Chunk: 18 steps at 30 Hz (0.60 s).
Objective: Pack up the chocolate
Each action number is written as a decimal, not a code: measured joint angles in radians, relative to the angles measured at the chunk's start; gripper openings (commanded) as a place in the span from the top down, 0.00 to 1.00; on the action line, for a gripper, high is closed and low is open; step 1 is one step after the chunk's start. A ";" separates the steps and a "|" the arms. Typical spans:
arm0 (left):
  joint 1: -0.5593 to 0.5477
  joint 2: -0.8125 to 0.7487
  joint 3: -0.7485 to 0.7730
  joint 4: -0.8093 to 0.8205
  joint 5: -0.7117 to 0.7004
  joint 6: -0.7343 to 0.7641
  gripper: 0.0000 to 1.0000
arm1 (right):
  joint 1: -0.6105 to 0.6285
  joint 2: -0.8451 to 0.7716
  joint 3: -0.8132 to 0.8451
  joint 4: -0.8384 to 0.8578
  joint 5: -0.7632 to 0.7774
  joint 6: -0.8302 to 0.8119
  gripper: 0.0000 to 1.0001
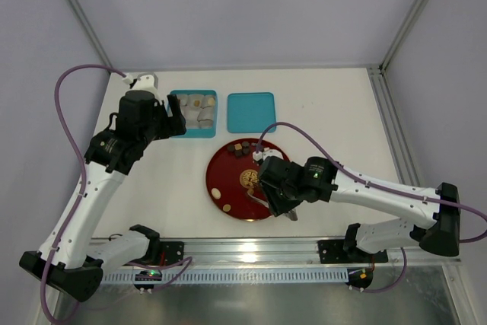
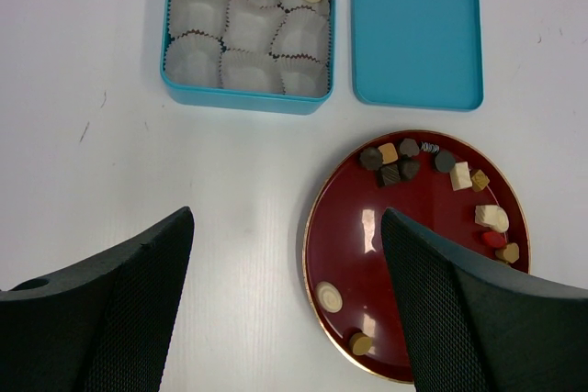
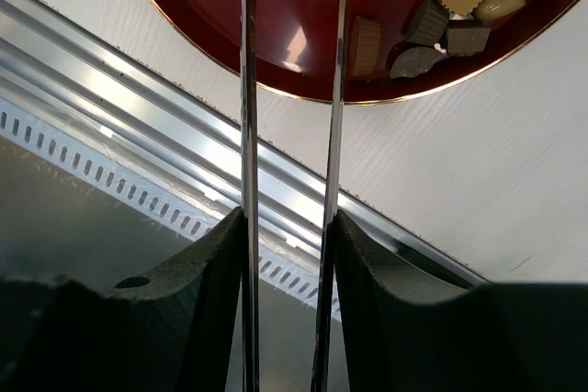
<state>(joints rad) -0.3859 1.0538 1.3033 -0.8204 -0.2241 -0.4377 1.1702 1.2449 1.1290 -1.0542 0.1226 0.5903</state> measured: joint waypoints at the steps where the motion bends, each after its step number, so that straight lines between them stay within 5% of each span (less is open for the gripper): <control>1: 0.000 0.000 0.000 0.000 0.000 0.000 0.19 | 0.000 0.005 0.000 0.001 0.001 -0.001 0.56; 18: 0.000 0.000 0.000 0.000 0.000 0.000 0.19 | 0.000 0.044 -0.002 0.014 0.005 -0.018 0.57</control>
<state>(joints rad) -0.3859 1.0538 1.3033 -0.8200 -0.2237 -0.4377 1.1706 1.2888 1.1271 -1.0401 0.1276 0.5728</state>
